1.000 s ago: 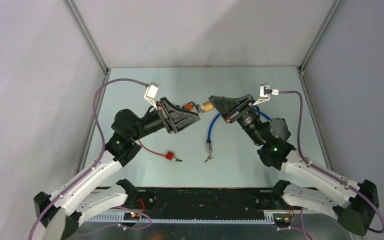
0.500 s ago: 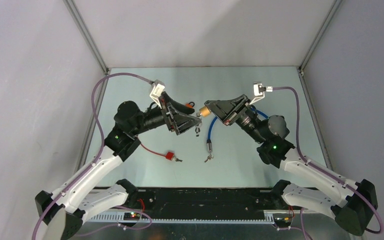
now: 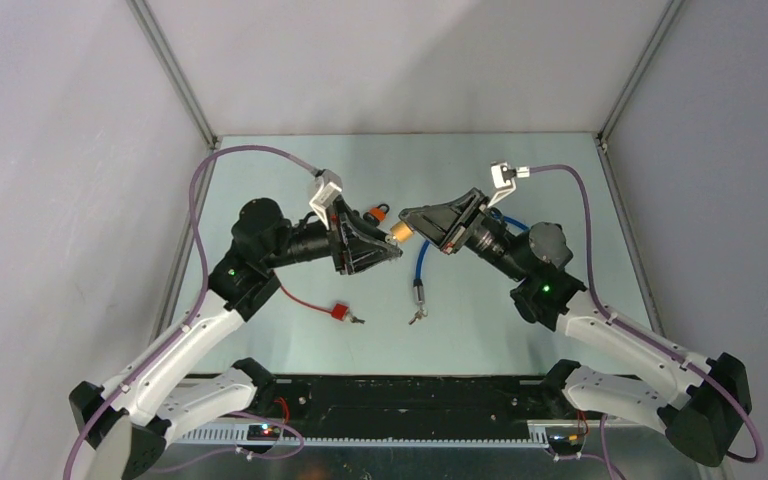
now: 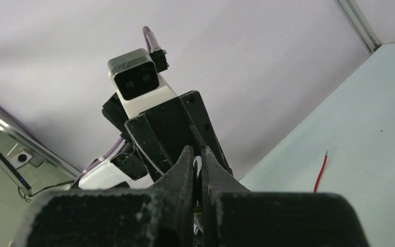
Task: Lock with the key
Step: Lock the lock.
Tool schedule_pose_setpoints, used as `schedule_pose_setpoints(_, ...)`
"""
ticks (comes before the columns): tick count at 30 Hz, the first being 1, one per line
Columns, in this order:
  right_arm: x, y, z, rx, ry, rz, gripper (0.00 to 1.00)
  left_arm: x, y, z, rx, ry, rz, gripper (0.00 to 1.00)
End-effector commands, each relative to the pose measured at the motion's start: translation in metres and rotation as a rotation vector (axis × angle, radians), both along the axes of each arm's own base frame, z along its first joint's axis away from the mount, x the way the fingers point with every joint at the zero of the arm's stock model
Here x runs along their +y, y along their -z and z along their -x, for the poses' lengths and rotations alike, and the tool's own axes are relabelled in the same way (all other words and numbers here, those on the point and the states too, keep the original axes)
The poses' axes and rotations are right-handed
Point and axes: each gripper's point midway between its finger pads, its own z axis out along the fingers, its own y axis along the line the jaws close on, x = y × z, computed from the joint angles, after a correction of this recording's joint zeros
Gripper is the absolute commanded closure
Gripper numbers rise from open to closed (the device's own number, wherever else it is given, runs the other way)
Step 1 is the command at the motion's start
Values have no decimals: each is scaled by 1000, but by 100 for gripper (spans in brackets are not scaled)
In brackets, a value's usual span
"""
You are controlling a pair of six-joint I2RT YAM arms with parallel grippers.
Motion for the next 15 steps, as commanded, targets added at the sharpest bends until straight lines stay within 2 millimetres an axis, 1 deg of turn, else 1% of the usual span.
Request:
schedule_pose_setpoints(1,-5,-42,15,-107,-46,-66,100,-1,-16,14,-70,88,6,64)
schedule_pose_setpoints(3,-2,-43,17,-114,-65,-60,100,-2,-17,13,-59,88,8,74)
schedule_pose_setpoints(4,-1,-42,18,-116,-73,-57,100,-2,-18,12,-57,84,10,74)
schedule_pose_setpoints(6,1,-41,18,-116,-83,-51,100,-3,-19,11,-49,83,12,70)
schedule_pose_setpoints(7,2,-39,18,-113,-85,-46,100,-3,-19,10,-46,80,13,65)
schedule_pose_setpoints(9,3,-37,17,-110,-88,-40,100,-2,-19,10,-49,81,12,58)
schedule_pose_setpoints(10,2,-37,17,-109,-88,-38,100,-1,-19,11,-51,81,12,57)
schedule_pose_setpoints(11,3,-37,17,-111,-89,-38,100,0,-18,11,-57,85,10,59)
schedule_pose_setpoints(12,2,-37,17,-113,-90,-39,100,1,-17,11,-57,83,8,67)
schedule_pose_setpoints(13,2,-38,16,-113,-89,-40,100,1,-16,11,-55,87,7,72)
schedule_pose_setpoints(14,1,-38,16,-113,-87,-40,100,2,-14,10,-52,85,4,84)
schedule_pose_setpoints(15,1,-38,16,-115,-86,-41,100,2,-13,10,-49,86,3,90)
